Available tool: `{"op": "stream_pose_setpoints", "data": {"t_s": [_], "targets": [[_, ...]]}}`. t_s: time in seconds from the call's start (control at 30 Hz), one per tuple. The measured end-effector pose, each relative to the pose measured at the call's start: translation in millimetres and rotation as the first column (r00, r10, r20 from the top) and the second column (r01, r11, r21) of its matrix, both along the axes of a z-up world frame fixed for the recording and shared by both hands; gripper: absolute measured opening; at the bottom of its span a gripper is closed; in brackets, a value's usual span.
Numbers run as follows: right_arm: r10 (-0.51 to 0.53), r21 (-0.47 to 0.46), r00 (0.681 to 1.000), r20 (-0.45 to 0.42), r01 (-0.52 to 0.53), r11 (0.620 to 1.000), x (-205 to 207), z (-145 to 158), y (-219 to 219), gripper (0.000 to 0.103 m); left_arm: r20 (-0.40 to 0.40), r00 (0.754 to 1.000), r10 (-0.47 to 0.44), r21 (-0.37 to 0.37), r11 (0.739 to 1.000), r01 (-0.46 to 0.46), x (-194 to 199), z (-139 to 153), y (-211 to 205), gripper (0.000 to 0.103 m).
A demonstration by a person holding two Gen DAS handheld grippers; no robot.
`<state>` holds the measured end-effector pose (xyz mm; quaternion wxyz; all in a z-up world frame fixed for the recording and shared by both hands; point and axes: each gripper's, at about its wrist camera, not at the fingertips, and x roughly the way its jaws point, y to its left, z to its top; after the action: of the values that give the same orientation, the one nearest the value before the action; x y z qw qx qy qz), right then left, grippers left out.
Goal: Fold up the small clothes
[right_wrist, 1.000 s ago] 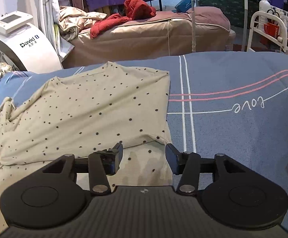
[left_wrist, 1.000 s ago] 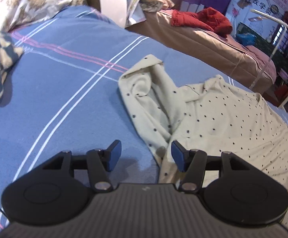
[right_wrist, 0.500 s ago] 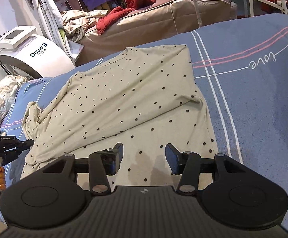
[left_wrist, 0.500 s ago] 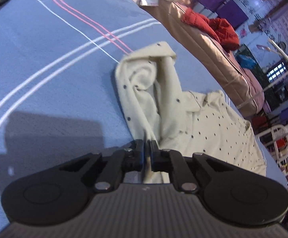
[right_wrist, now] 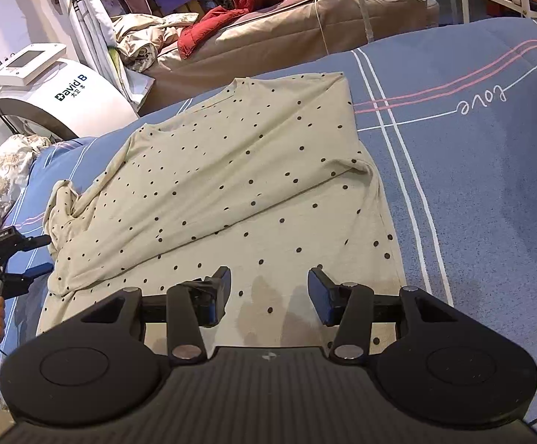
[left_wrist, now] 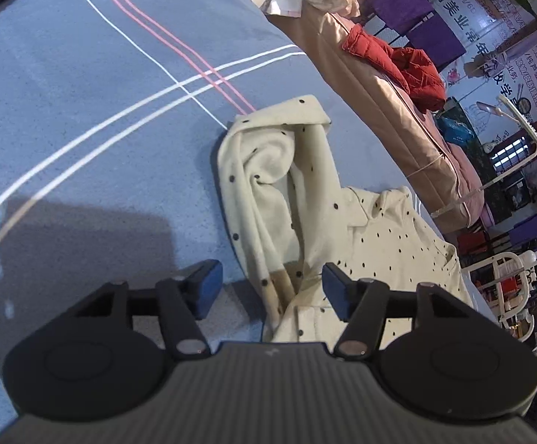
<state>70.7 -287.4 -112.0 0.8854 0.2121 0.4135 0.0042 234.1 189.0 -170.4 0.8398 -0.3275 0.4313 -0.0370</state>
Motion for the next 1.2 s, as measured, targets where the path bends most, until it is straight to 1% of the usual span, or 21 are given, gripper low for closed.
{"op": "stream_pose_setpoints", "data": {"t_s": [0.03,0.07,0.1,0.17,0.2,0.27,0.33,0.43,0.5,0.57,0.67,0.77,0.83,0.87,0.93,0.97,1.0,1.07,1.13,1.17,1.2], "targets": [[-0.002,0.003,1.0,-0.002,0.002,1.0,-0.9,0.5,-0.2,0.081,-0.011,1.0,0.007,0.011,1.0,-0.007,0.7,-1.6,-1.4,0.037],[-0.003,0.004,1.0,-0.005,0.003,1.0,-1.4,0.4,-0.3,0.081,-0.03,1.0,0.009,0.006,1.0,-0.009,4.5,-4.3,-2.4,0.007],[-0.005,0.003,1.0,-0.006,0.005,1.0,-2.4,0.1,-0.9,0.081,-0.046,0.999,0.011,-0.026,1.0,-0.012,7.1,-8.4,-1.1,0.002],[-0.018,0.005,1.0,-0.011,0.018,1.0,-4.2,-0.9,-2.4,0.081,-0.048,0.998,0.039,-0.081,0.996,-0.042,7.2,-12.8,7.4,0.002],[-0.024,0.009,1.0,-0.013,0.024,1.0,-5.1,-1.2,-4.2,0.081,-0.043,0.998,0.05,-0.074,0.996,-0.053,6.7,-10.7,13.5,0.002],[-0.032,0.01,0.999,-0.013,0.032,0.999,-6.9,-1.3,-6.8,0.081,-0.011,0.995,0.104,-0.001,0.995,-0.104,2.5,2.2,34.6,0.002],[-0.03,0.004,0.999,-0.012,0.03,1.0,-7.5,-1.0,-8.0,0.081,0.028,0.987,0.159,0.081,0.984,-0.161,0.4,22.1,59.9,0.002],[-0.032,0.008,0.999,-0.013,0.032,0.999,-7.5,-1.7,-9.0,0.081,0.122,0.964,0.236,0.245,0.934,-0.259,-3.5,69.1,97.5,0.002],[-0.034,0.016,0.999,-0.011,0.034,0.999,-6.7,-2.7,-8.8,0.081,0.181,0.951,0.249,0.317,0.901,-0.297,-6.6,99.6,111.6,0.002],[-0.026,0.023,1.0,-0.009,0.026,0.999,-5.7,-3.1,-6.3,0.081,0.227,0.946,0.23,0.352,0.887,-0.3,-9.5,129.7,117.1,0.002],[-0.014,0.033,1.0,-0.006,0.015,0.999,-5.5,-4.2,-1.5,0.081,0.247,0.955,0.166,0.284,0.93,-0.235,-13.1,159.2,107.6,0.002],[-0.009,0.046,1.0,0.001,0.009,0.999,-7.4,-3.1,1.9,0.081,0.25,0.968,0.034,0.198,0.976,-0.085,-28.5,173.1,64.5,0.002],[-0.003,0.046,1.0,0.008,0.002,0.999,-9.4,-1.1,3.3,0.081,0.253,0.963,-0.092,0.166,0.985,0.051,-40.4,171.8,12.4,0.003],[-0.001,0.038,1.0,0.011,0.001,0.999,-10.4,0.0,4.7,0.081,0.25,0.955,-0.162,0.158,0.98,0.125,-45.5,166.3,-18.3,0.003],[-0.001,0.028,1.0,0.016,0.0,1.0,-12.0,1.0,4.3,0.081,0.213,0.93,-0.301,0.152,0.95,0.273,-54.3,149.6,-87.5,0.008],[-0.008,0.03,1.0,0.015,0.007,1.0,-13.0,1.0,2.5,0.081,0.196,0.91,-0.366,0.165,0.927,0.337,-60.2,138.0,-124.0,0.019],[-0.017,0.037,1.0,0.014,0.017,0.999,-14.5,1.3,0.0,0.081,0.164,0.883,-0.439,0.178,0.894,0.412,-67.9,122.3,-164.2,0.055],[-0.038,0.044,0.999,0.013,0.038,0.998,-18.9,2.9,-6.8,0.081,0.083,0.846,-0.527,0.171,0.844,0.509,-85.2,95.8,-220.2,0.088],[-0.06,0.033,0.998,0.015,0.059,0.998,-24.9,6.0,-14.6,0.081,0.052,0.792,-0.609,0.141,0.789,0.598,-111.2,73.4,-255.5,0.088],[-0.068,0.021,0.998,0.018,0.068,0.997,-27.9,7.1,-18.7,0.082,0.036,0.77,-0.637,0.146,0.766,0.626,-123.3,64.6,-264.0,0.088],[-0.071,0.009,0.997,0.021,0.071,0.997,-29.4,7.7,-21.1,0.083,0.013,0.76,-0.65,0.166,0.751,0.639,-134.2,57.0,-267.8,0.088]]}}
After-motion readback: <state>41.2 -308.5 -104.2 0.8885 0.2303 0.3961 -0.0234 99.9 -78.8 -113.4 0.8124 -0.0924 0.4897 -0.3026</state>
